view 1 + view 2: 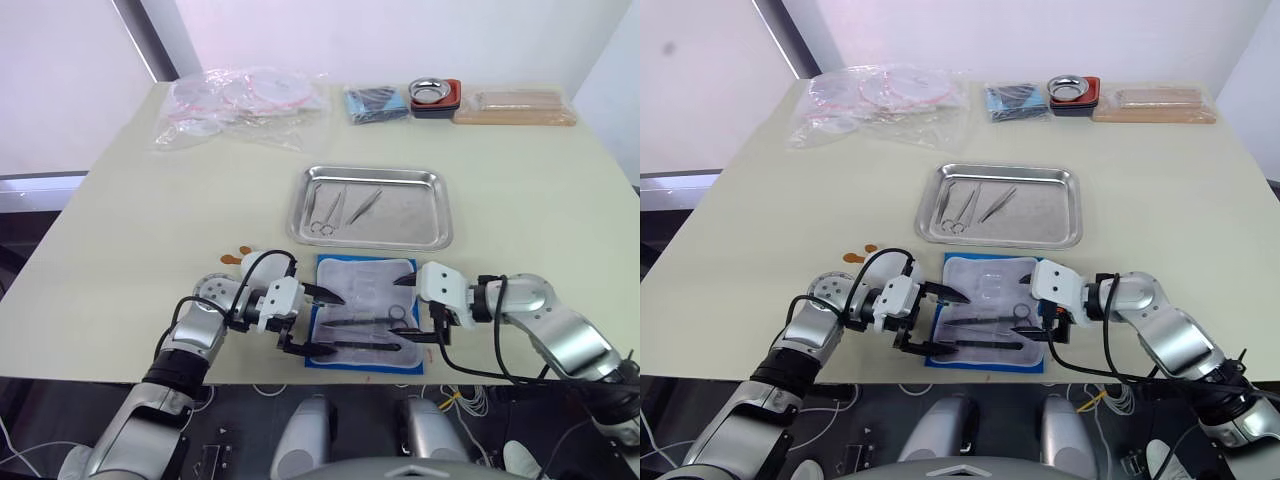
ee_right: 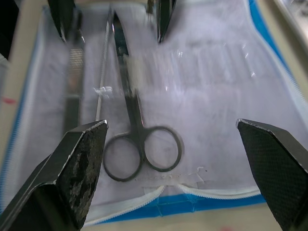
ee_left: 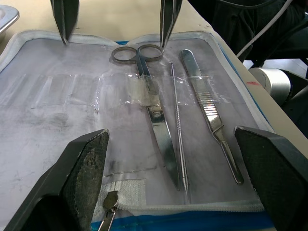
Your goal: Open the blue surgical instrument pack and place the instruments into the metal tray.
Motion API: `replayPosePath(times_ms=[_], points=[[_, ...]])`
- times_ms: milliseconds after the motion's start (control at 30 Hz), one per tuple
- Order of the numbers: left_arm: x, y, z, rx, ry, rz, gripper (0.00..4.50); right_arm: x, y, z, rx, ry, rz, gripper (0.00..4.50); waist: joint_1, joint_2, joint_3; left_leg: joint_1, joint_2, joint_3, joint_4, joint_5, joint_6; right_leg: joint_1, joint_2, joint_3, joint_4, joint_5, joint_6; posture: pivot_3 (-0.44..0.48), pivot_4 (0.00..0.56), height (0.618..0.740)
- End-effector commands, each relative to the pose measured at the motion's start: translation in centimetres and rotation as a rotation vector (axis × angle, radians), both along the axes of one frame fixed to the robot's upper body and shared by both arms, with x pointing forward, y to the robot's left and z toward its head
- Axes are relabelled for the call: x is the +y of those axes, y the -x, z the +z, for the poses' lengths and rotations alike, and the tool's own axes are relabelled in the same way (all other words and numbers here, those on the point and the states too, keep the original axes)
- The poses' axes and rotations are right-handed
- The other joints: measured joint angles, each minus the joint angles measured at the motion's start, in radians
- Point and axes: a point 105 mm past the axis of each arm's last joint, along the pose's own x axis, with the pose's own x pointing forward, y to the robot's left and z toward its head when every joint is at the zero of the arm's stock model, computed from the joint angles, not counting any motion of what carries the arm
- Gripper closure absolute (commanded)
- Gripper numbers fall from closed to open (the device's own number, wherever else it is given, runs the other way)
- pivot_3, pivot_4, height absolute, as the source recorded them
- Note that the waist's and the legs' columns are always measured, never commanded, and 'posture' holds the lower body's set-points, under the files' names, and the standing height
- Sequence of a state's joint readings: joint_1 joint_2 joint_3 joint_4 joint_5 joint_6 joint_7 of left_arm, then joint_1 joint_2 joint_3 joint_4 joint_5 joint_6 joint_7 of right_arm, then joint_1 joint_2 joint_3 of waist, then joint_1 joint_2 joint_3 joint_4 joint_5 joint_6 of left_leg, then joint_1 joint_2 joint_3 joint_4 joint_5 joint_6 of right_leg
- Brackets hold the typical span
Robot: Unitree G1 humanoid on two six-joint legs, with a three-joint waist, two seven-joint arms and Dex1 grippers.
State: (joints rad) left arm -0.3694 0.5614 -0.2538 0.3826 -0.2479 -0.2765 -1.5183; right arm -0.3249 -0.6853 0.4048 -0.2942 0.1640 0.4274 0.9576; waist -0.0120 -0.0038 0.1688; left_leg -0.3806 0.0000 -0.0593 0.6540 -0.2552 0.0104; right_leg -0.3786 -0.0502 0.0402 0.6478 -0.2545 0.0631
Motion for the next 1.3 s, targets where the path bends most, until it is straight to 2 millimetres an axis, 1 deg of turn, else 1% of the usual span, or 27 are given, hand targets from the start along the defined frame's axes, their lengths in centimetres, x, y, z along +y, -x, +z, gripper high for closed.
replayPosePath(times_ms=[33,200,267,300,333,367,400,433,467,500,567,600,733,900,1033,1100,1200,1300], points=[[0.6,0.8,-2.8,0.093,-0.092,0.024,0.11,0.8,-0.5,0.4,-0.036,-0.004,0.014,0.00,0.000,0.000,0.000,0.000,0.000,0.000,0.000,0.000,0.000,0.000,0.000,0.000,0.000,0.000,0.000,0.000,0.150,0.740],[0.6,0.9,-3.0,0.093,-0.098,0.019,0.11,1.2,-0.6,-0.3,-0.026,0.028,0.033,0.00,0.000,0.000,-0.001,0.000,0.000,0.000,0.000,0.000,0.000,0.000,0.000,0.000,0.001,0.000,0.000,0.000,0.150,0.740],[0.7,0.9,-3.0,0.092,-0.100,0.018,0.00,1.1,-0.5,-0.8,-0.018,0.055,0.045,0.52,0.000,0.001,-0.001,0.000,0.000,0.000,0.000,0.000,0.000,0.000,0.000,0.000,0.001,0.000,0.000,0.000,0.150,0.740],[0.7,0.9,-2.9,0.091,-0.100,0.020,0.00,1.1,-0.4,-0.9,-0.015,0.058,0.051,0.94,0.000,0.001,-0.002,0.000,0.000,0.000,0.000,0.000,0.000,0.000,0.000,0.000,0.001,0.000,0.000,0.000,0.150,0.740],[0.7,0.8,-2.9,0.090,-0.100,0.023,0.00,1.1,-0.3,-1.0,-0.007,0.059,0.057,0.94,0.000,0.001,-0.002,0.000,0.000,0.000,0.000,0.000,0.000,0.000,0.000,0.000,0.001,0.000,0.000,0.000,0.150,0.740],[0.7,0.8,-2.9,0.088,-0.102,0.024,0.00,1.1,-0.2,-1.0,-0.003,0.060,0.067,1.51,0.000,0.001,-0.003,0.001,0.000,0.000,0.000,0.000,0.000,0.000,0.000,0.000,0.001,0.000,0.000,0.000,0.150,0.740],[0.8,0.7,-2.9,0.085,-0.109,0.028,0.00,1.1,0.0,-1.1,0.000,0.062,0.082,1.96,0.000,0.001,-0.003,0.001,0.000,0.000,0.000,0.000,0.000,0.000,0.001,0.000,0.001,0.000,0.000,0.000,0.150,0.740],[0.8,0.7,-2.9,0.082,-0.116,0.031,0.00,1.0,0.3,-1.1,0.004,0.065,0.099,2.11,0.000,0.002,-0.004,0.001,0.000,0.000,0.000,0.000,0.000,0.000,0.001,0.000,0.001,0.000,0.000,0.000,0.150,0.740],[0.8,0.7,-2.9,0.082,-0.117,0.031,0.00,0.9,0.5,-1.2,0.015,0.068,0.109,2.47,0.000,0.002,-0.004,0.001,0.000,0.000,0.000,0.000,0.000,0.000,0.001,0.000,0.001,0.000,0.000,0.000,0.150,0.740],[0.8,0.7,-2.9,0.086,-0.113,0.034,0.00,0.8,0.6,-1.3,0.022,0.069,0.113,3.00,0.000,0.003,-0.004,0.001,0.000,0.000,0.000,0.000,0.000,0.000,0.000,0.000,0.001,0.000,0.000,0.000,0.150,0.740],[0.8,0.7,-2.9,0.089,-0.110,0.036,0.00,0.8,0.7,-1.4,0.031,0.069,0.117,3.73,0.000,0.003,-0.005,0.001,0.000,0.000,0.000,0.000,0.000,0.000,0.001,0.000,0.001,0.000,0.000,0.000,0.150,0.740],[0.8,0.7,-2.9,0.089,-0.110,0.035,0.00,0.7,0.7,-1.4,0.031,0.069,0.118,4.33,0.000,0.003,-0.005,0.001,0.000,0.000,0.000,0.000,0.000,0.000,0.001,0.000,0.001,0.000,0.000,0.000,0.150,0.740],[0.8,0.9,-3.1,0.090,-0.120,0.035,0.00,1.2,0.8,-0.9,0.029,0.029,0.137,4.33,0.000,0.003,-0.006,0.001,0.000,0.000,0.000,0.000,0.000,0.000,0.001,0.000,0.001,0.000,0.000,0.000,0.150,0.740],[0.8,0.8,-3.2,0.086,-0.123,0.040,0.00,1.9,0.7,0.5,0.013,0.007,0.158,4.33,0.000,0.003,-0.006,0.001,0.000,0.000,0.000,0.000,0.000,0.000,0.001,0.000,0.001,0.000,0.000,0.000,0.150,0.740],[0.6,0.6,-3.2,0.083,-0.122,0.043,0.00,2.2,0.8,1.3,-0.025,0.036,0.188,4.33,0.000,0.003,-0.006,0.001,0.000,0.000,0.000,0.000,0.000,0.000,0.001,0.000,0.001,0.000,0.000,0.000,0.150,0.740],[0.7,0.7,-3.2,0.081,-0.124,0.042,0.00,2.1,1.1,1.6,-0.033,0.071,0.215,4.33,0.000,0.004,-0.006,0.001,0.000,0.000,0.000,0.000,0.000,0.000,0.001,0.000,0.001,0.000,0.000,0.000,0.150,0.740],[0.7,0.7,-3.2,0.081,-0.124,0.045,0.00,2.6,1.2,2.5,-0.043,0.075,0.214,4.33,0.001,0.003,-0.006,0.001,0.000,-0.001,0.000,0.000,0.000,0.000,0.000,0.000,0.001,0.000,0.000,0.000,0.150,0.740],[0.7,0.8,-3.2,0.084,-0.124,0.046,0.00,2.6,1.2,2.8,-0.065,0.110,0.213,4.33,0.001,0.004,-0.006,0.000,0.000,-0.001,0.000,0.000,0.000,0.000,0.000,0.000,0.001,0.000,-0.001,0.000,0.150,0.740]])
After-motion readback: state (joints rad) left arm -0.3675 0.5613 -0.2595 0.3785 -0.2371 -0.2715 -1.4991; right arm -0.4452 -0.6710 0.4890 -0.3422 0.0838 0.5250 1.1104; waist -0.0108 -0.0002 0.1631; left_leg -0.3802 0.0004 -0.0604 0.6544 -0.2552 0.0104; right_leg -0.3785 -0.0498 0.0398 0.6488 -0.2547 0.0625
